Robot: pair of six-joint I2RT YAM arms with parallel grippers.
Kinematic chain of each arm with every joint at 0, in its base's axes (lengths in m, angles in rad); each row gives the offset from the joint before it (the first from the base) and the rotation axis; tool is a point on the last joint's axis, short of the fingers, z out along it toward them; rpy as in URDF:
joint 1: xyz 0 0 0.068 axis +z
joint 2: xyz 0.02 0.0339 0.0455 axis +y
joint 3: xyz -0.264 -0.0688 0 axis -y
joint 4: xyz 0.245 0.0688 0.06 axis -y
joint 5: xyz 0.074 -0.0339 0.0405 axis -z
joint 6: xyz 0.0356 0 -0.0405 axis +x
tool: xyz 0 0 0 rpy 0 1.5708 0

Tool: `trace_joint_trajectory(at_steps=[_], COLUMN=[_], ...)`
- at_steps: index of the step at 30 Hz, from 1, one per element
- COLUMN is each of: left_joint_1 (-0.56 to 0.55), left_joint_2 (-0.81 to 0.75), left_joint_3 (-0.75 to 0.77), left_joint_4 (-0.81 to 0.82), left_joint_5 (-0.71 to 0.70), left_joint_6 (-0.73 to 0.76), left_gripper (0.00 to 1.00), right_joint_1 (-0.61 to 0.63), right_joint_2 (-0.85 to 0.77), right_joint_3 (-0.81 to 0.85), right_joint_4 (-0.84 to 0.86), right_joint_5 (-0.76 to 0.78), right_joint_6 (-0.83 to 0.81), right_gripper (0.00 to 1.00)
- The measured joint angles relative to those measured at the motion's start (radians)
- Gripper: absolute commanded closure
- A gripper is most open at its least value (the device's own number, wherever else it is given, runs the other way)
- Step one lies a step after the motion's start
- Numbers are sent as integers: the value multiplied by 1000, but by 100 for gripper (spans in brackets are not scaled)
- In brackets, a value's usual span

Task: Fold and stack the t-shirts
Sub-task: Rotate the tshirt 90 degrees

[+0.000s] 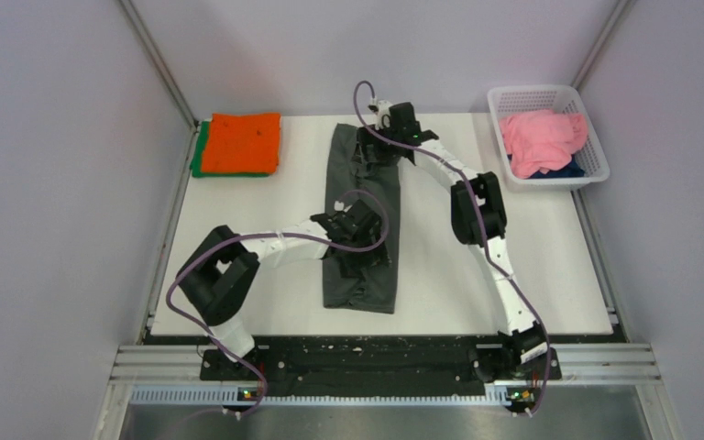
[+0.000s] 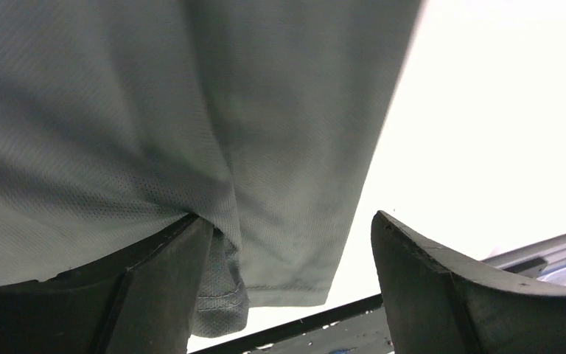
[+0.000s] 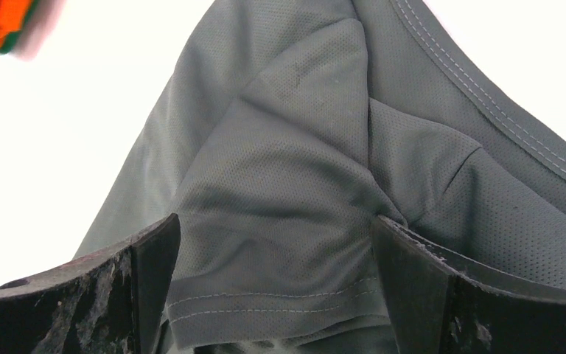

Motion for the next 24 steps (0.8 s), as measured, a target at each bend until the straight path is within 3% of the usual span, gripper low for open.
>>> trace_joint_trajectory(at_steps=[8, 13, 18, 24], left_joint_1=[-46, -46, -46, -47], left_joint_2=[-80, -235, -372, -410], left_joint_3=[62, 46, -55, -196], left_joint_4=[-152, -217, -248, -261], left_joint_5=[-52, -106, -114, -27], left_joint_6=[93, 137, 153, 168], left_gripper=[9, 9, 9, 3], right_joint_1=[40, 34, 33, 33], right_joint_2=[-13, -207, -627, -1033], right_joint_3=[42, -58, -420, -937], right_joint_4=[-8, -64, -87, -59], right_joint_5=[5, 172, 402, 466], right_joint_6=[-56, -74, -27, 79], right_gripper=[1, 1, 3, 5])
